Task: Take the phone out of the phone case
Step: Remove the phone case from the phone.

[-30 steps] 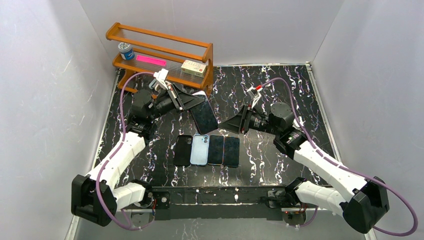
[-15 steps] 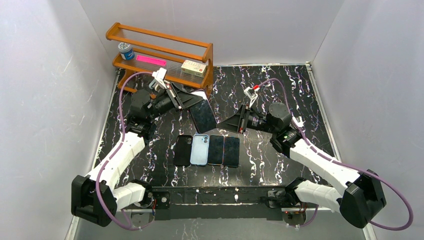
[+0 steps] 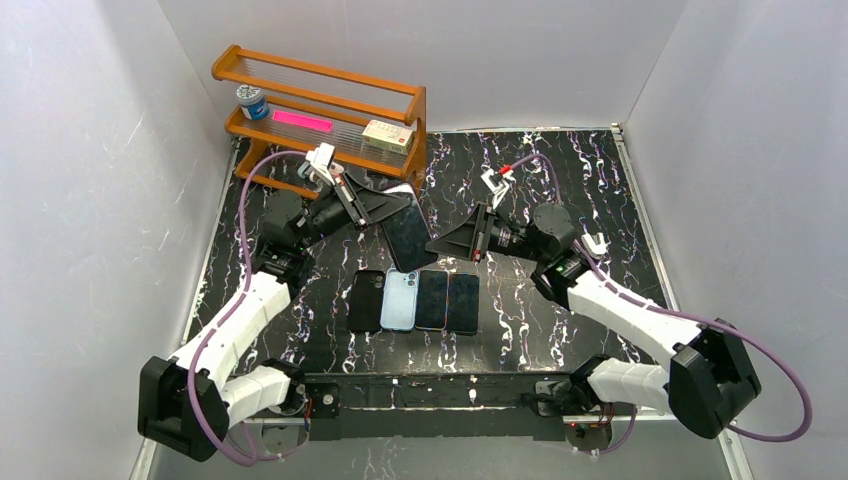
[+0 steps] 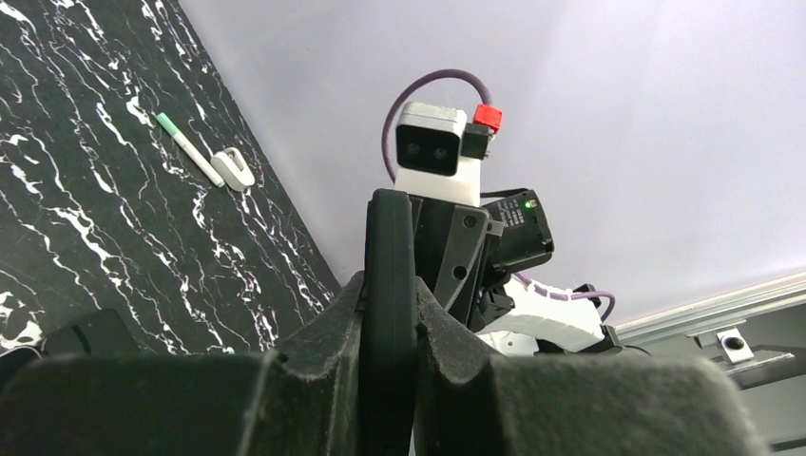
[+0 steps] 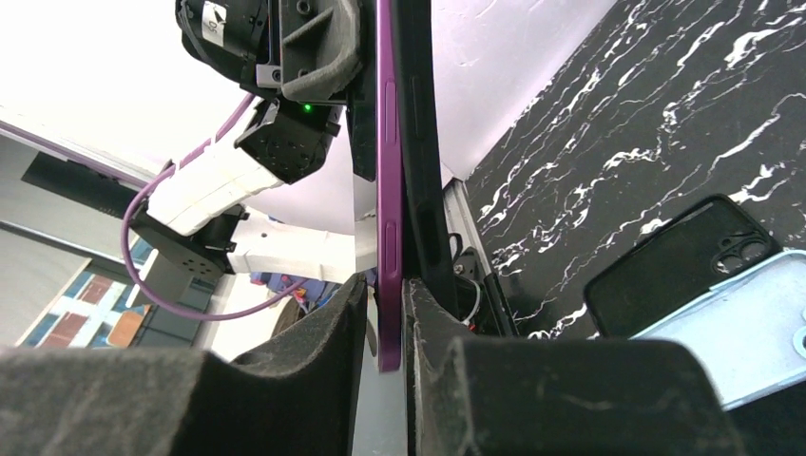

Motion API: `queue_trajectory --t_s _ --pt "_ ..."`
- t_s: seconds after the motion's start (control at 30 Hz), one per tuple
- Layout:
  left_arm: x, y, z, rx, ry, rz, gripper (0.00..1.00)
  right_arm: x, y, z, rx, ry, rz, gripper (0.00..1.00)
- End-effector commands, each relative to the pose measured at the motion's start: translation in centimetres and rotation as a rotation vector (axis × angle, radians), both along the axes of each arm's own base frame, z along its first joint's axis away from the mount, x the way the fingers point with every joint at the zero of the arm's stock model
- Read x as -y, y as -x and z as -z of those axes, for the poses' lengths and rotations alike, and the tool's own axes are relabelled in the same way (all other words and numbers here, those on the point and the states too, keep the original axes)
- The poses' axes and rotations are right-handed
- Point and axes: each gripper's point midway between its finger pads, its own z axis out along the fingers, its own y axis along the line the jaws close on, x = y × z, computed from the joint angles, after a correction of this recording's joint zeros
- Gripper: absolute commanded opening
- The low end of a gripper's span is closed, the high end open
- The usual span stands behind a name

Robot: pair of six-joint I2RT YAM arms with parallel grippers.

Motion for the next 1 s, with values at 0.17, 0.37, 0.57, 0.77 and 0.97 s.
queue_trajectory --t_s 0.17,0.37,0.57,0.77,0.97 --pt "2.9 3.4 -2.2 0.075 0.056 0.095 0.0 -1.4 -0.3 -5.2 0.134 -0.136 -0.082 0.28" --pt "3.6 4.0 -1.7 0.096 0.035 0.125 0.0 -1.6 -0.3 -5.6 0.157 -0.148 -0.101 0.21" --pt "2.8 2.6 -0.5 0.145 -0.148 0.023 0.17 -0.4 -0.7 -5.7 0.175 -0.141 -0.073 0.04" --pt "0.9 1.5 -0.5 0.185 -0.249 -0.105 0.43 1.5 -1.8 -6.2 0.183 -0.14 -0.012 0.01" --pt "-0.9 1.7 0.1 0.184 -0.269 -0.201 0.63 2.3 -2.5 -7.1 0.187 -0.153 0.04 0.01"
